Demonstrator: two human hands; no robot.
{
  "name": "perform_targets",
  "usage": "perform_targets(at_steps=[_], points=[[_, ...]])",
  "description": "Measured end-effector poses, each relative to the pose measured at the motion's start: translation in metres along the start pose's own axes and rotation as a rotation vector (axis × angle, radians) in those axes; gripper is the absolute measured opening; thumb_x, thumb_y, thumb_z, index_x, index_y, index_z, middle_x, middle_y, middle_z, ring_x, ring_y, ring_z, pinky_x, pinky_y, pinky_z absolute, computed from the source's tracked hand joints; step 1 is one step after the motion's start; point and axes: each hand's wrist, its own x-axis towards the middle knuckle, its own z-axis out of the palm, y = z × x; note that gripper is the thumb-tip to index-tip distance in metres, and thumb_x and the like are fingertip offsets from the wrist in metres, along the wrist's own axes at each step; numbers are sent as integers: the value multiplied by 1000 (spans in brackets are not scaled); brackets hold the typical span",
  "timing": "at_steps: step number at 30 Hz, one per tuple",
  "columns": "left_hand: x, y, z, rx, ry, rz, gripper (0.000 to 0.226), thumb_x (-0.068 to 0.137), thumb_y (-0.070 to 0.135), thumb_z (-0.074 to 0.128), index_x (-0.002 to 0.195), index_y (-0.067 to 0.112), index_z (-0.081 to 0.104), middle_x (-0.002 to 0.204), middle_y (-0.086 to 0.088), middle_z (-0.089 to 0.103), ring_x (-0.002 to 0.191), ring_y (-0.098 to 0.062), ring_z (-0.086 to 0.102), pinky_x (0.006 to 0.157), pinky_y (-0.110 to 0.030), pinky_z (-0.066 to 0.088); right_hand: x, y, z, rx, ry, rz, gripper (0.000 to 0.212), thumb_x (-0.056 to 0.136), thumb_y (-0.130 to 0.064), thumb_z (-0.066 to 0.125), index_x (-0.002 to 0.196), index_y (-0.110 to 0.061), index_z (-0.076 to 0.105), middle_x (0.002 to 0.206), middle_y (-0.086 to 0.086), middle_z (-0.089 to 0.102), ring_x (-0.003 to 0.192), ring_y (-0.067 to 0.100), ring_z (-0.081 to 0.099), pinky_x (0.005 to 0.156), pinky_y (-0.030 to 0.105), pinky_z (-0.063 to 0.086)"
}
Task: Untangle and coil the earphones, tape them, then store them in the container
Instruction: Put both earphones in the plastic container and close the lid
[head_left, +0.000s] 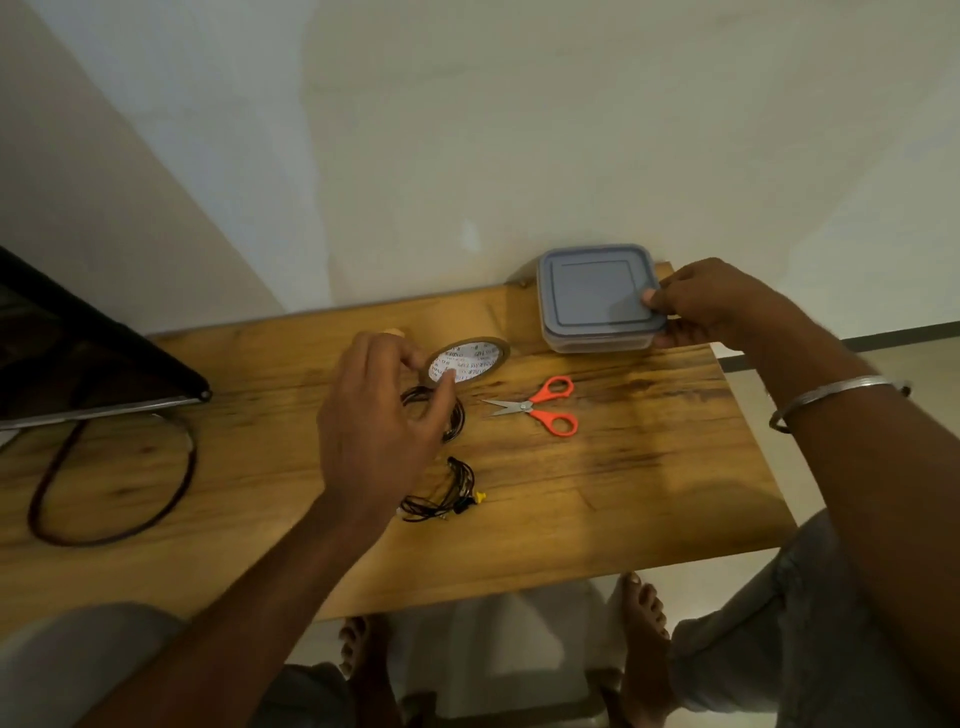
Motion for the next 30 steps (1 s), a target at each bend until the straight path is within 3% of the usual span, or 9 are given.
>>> perform_targets(at_steps=[3, 6, 9, 11, 14, 17, 20, 26, 30], points=[[19, -12, -2, 287, -155, 178, 57, 80, 48, 71, 125, 18, 54, 122, -4, 53, 113, -25, 47, 91, -39, 38, -4, 0, -4, 10, 0, -25, 27, 97, -12, 64, 113, 8, 58, 89, 16, 56, 68, 28, 62, 50, 30, 59], [39, -9, 6, 413, -328, 218, 64, 83, 55, 65, 135, 20, 49, 133, -4, 53, 122, -28, 47, 98, -44, 36, -10, -1, -7, 30, 16, -48, 19, 97, -12, 64, 107, 4, 57, 87, 13, 54, 68, 26, 60, 50, 29, 58], [51, 2, 15, 278, -327, 170, 41, 92, 38, 62, 125, 13, 60, 116, -9, 65, 105, -31, 60, 86, -43, 48, -12, -3, -14, 47, 35, -58, 19, 97, -13, 64, 106, 1, 56, 88, 13, 56, 69, 26, 62, 53, 30, 59], [61, 8, 21, 227, -293, 114, 26, 94, 32, 57, 104, 10, 66, 96, -11, 67, 88, -31, 64, 72, -39, 50, -12, -2, -18, 57, 47, -65, 21, 97, -15, 65, 108, 1, 57, 88, 13, 57, 69, 26, 64, 61, 32, 62], [75, 12, 36, 174, -305, -54, 26, 90, 29, 54, 74, 11, 63, 64, -7, 60, 60, -26, 59, 55, -33, 48, -12, -3, -22, 82, 56, -87, 22, 97, -16, 65, 109, 0, 58, 90, 13, 59, 71, 25, 65, 71, 34, 60], [84, 17, 57, 7, -356, -291, 31, 85, 25, 60, 59, 8, 62, 51, -5, 57, 47, -22, 56, 50, -30, 47, -11, -5, -26, 124, 45, -112, 24, 97, -16, 64, 114, 1, 60, 95, 12, 60, 73, 24, 66, 71, 33, 61], [86, 22, 75, -185, -488, -453, 28, 88, 26, 68, 72, 4, 72, 55, -9, 67, 45, -16, 66, 53, -30, 58, -12, -9, -33, 178, 25, -149, 24, 98, -16, 63, 115, 0, 62, 102, 13, 61, 76, 24, 66, 63, 28, 60], [83, 37, 96, -543, -598, -686, 36, 90, 25, 72, 105, -6, 62, 73, -20, 72, 70, -32, 74, 74, -49, 62, -18, -18, -23, 222, -88, -230, 11, 99, -18, 61, 102, -7, 64, 101, 9, 61, 81, 22, 64, 58, 24, 58], [77, 44, 93, -691, -645, -781, 44, 90, 21, 73, 120, -6, 56, 93, -20, 73, 72, -29, 75, 67, -43, 63, -22, -23, 0, 225, -78, -253, 9, 98, -17, 64, 100, -7, 63, 101, 12, 63, 79, 24, 65, 53, 25, 58]])
